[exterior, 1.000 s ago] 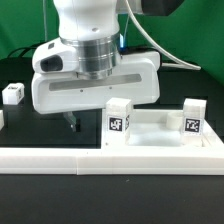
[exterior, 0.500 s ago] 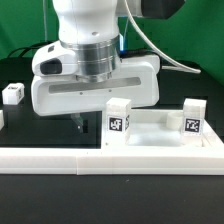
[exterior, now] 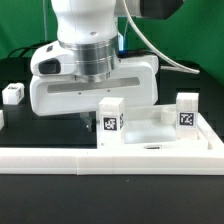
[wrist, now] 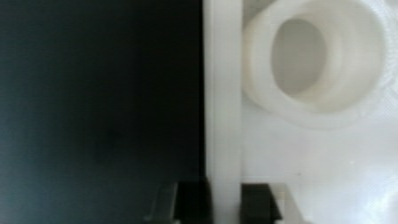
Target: Assemble square table
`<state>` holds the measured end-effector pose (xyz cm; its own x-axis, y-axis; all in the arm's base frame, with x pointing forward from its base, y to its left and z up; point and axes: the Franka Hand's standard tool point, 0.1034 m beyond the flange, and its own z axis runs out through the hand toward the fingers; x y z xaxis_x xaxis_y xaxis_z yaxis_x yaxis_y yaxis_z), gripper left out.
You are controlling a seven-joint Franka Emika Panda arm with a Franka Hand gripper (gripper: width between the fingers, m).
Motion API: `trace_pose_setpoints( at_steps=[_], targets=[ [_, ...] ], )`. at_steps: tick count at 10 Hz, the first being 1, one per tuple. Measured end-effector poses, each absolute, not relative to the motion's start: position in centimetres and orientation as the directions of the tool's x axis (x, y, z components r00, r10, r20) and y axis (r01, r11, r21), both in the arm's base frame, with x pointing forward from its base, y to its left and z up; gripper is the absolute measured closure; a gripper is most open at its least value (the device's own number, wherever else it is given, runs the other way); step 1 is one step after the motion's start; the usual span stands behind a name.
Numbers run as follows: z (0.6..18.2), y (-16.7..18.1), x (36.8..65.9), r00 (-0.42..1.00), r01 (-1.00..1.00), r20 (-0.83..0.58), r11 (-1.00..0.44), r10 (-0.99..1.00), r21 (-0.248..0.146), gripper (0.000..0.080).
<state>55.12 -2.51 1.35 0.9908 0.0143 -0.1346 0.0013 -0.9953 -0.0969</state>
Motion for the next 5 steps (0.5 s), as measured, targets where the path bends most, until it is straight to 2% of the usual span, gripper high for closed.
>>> trace_pose_setpoints(
  at_steps=[5],
  targets=[
    [1.35, -2.58, 55.11, 0.991, 0.0, -0.135, -0.995, 0.013, -0.097, 0.0739]
  ],
)
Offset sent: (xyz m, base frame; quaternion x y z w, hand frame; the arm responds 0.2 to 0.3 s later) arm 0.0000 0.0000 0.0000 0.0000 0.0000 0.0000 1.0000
